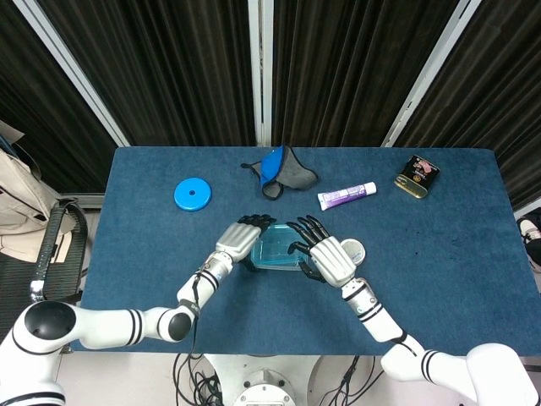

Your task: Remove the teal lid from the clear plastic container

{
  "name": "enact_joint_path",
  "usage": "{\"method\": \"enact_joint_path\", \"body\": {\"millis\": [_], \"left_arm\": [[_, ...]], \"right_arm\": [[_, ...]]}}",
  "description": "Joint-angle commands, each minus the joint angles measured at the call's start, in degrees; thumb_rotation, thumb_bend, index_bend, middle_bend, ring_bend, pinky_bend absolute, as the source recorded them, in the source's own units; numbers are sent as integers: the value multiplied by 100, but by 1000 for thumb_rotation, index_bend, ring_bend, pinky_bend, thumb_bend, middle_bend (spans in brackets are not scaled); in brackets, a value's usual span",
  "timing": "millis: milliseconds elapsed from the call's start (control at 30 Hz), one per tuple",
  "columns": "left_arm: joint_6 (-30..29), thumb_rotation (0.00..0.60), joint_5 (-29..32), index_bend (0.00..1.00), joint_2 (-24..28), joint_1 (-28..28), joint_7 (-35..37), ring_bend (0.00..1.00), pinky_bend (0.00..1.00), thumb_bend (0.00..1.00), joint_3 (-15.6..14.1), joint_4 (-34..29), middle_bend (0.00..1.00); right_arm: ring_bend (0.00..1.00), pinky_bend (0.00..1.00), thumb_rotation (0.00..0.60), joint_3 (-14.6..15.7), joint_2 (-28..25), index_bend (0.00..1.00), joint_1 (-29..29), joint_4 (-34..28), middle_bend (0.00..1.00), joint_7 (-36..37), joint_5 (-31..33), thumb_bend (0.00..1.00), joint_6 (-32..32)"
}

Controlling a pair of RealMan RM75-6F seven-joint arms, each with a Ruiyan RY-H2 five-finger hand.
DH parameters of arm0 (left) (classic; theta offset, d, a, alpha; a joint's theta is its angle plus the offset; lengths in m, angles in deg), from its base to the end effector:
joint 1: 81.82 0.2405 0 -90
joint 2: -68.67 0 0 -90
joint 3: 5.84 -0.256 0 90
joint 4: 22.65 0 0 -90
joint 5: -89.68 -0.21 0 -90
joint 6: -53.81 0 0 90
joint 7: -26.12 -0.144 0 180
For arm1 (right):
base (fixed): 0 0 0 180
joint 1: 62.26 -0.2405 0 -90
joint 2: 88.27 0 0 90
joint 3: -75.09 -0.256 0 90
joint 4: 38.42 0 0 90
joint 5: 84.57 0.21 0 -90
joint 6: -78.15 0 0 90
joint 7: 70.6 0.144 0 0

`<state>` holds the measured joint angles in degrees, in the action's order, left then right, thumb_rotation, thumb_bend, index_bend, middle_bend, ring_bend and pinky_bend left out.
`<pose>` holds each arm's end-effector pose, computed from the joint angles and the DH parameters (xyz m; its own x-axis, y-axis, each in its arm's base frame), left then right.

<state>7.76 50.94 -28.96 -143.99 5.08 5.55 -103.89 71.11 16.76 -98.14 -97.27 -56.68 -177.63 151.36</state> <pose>-0.0526 0.3603 -0.0833 0.3384 0.4991 0.7977 0.9147 -0.3733 -0.1545 -0.1639 -0.3068 -0.0599 0.1640 -0.1638 0.9728 -0.8315 -0.5536 0.0470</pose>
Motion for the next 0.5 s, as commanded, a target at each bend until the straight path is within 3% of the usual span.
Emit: {"method": "enact_joint_path", "body": {"millis": [33,300,500], "left_arm": [[-31,600,-70,0,34,49,41,0,62,0,-1,-52,0],[-77,600,-119,0,172,163,135,0,32,0,12,-178,0],[-285,600,-249,0,278,327,196,0,32,0,-7,-230,0]], "right_arm": [[0,0,600,1,10,518,8,19,106,0,-9,518,34],[0,0,600,-18,61,590,32,127,131,-11,-33,539,167],[0,0,600,-90,124,702,62,243,186,-15,-53,594,387]]}}
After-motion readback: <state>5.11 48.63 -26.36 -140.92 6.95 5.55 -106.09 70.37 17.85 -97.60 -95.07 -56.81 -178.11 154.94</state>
